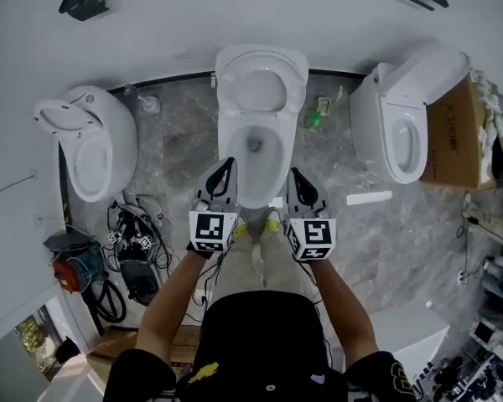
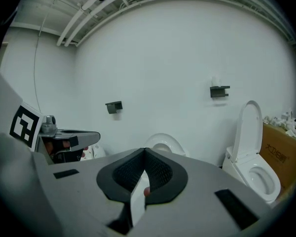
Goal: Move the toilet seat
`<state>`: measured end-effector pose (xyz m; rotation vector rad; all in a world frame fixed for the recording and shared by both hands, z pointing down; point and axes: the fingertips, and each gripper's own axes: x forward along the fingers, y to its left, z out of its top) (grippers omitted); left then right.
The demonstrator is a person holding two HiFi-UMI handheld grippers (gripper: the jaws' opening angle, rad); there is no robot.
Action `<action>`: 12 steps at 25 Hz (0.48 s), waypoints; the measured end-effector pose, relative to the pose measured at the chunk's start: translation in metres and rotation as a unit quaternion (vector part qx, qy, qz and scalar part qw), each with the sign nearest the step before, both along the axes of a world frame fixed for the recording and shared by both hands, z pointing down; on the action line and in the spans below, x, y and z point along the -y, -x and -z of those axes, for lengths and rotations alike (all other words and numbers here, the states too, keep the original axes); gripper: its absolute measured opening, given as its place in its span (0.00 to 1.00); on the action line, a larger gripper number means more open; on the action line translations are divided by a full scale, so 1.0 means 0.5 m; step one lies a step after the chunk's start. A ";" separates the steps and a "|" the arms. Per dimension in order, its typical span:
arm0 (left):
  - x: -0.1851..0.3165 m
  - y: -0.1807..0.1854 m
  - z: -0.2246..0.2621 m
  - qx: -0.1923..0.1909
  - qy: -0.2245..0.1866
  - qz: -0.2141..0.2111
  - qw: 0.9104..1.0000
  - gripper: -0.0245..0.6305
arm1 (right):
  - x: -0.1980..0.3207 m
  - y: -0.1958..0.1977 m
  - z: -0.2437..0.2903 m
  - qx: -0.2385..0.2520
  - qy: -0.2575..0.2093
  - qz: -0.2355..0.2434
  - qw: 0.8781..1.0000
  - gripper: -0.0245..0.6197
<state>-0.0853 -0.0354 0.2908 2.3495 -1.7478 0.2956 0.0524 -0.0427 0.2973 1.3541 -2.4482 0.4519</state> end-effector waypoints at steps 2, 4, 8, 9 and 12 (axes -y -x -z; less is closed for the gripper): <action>-0.036 0.005 0.027 -0.009 0.007 0.002 1.000 0.07 | -0.028 -0.006 0.034 0.002 0.002 -0.002 1.000 0.08; -0.068 0.003 0.053 -0.003 0.009 -0.005 1.000 0.07 | -0.045 -0.007 0.066 0.009 0.003 -0.010 1.000 0.08; -0.123 -0.008 0.092 -0.019 0.015 0.001 1.000 0.07 | -0.065 -0.005 0.133 0.022 -0.012 -0.019 0.999 0.08; -0.138 -0.018 0.097 -0.022 0.017 -0.002 1.000 0.07 | -0.070 -0.006 0.150 0.022 -0.017 -0.020 0.999 0.08; -0.165 -0.046 0.129 -0.026 0.012 -0.016 0.999 0.07 | -0.076 -0.009 0.199 0.024 -0.034 -0.020 0.999 0.08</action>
